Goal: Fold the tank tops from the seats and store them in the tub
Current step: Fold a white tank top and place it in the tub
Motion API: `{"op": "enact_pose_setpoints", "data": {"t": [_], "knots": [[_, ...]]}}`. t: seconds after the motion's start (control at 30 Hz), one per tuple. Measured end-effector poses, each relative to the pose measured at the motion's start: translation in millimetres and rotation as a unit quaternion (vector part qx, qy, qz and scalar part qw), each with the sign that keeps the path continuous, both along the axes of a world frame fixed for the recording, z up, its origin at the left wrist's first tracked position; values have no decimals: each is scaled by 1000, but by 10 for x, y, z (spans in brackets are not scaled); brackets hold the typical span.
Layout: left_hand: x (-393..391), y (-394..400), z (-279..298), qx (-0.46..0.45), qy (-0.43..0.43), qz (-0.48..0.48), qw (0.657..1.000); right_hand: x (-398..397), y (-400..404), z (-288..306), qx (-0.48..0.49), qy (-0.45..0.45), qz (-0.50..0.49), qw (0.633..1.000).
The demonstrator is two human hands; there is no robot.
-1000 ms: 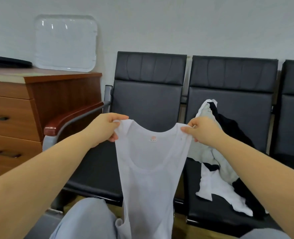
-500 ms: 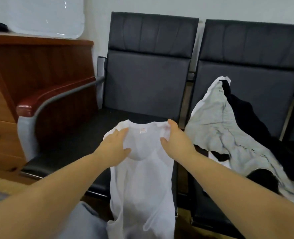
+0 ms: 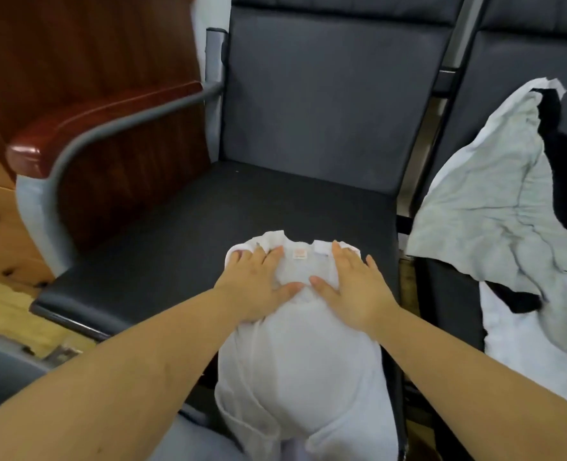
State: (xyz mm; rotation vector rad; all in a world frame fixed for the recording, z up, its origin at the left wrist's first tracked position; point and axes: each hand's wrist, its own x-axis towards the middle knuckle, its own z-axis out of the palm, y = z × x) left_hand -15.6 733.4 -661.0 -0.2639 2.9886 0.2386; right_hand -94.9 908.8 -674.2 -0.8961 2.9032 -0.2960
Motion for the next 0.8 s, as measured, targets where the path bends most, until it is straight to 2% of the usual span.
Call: {"op": "enact_pose_setpoints", "data": {"t": [0.23,0.33,0.47,0.57,0.67,0.8], "knots": [[-517,-384,-93,-5,29,-26,999,-682,-75,39,68,53,48,995],[-746,-475,-114,-25,82,-23,996,-965,-145,23,77,66,50,993],[-1078,-550,-154,-109,167,-2,980,-1322,-237,-26,63,89,39,993],[-1325,-597,-154,-132,208,30,969,-1546,-315,-52,43,103,36,993],[-1505,-628,-173,-111,240,72,962,-1718,-382,-80,9,190,39,981],[-1607,-640,-197,-19,265,132,955,-1793,-432,-112,-43,314,43,947]]}}
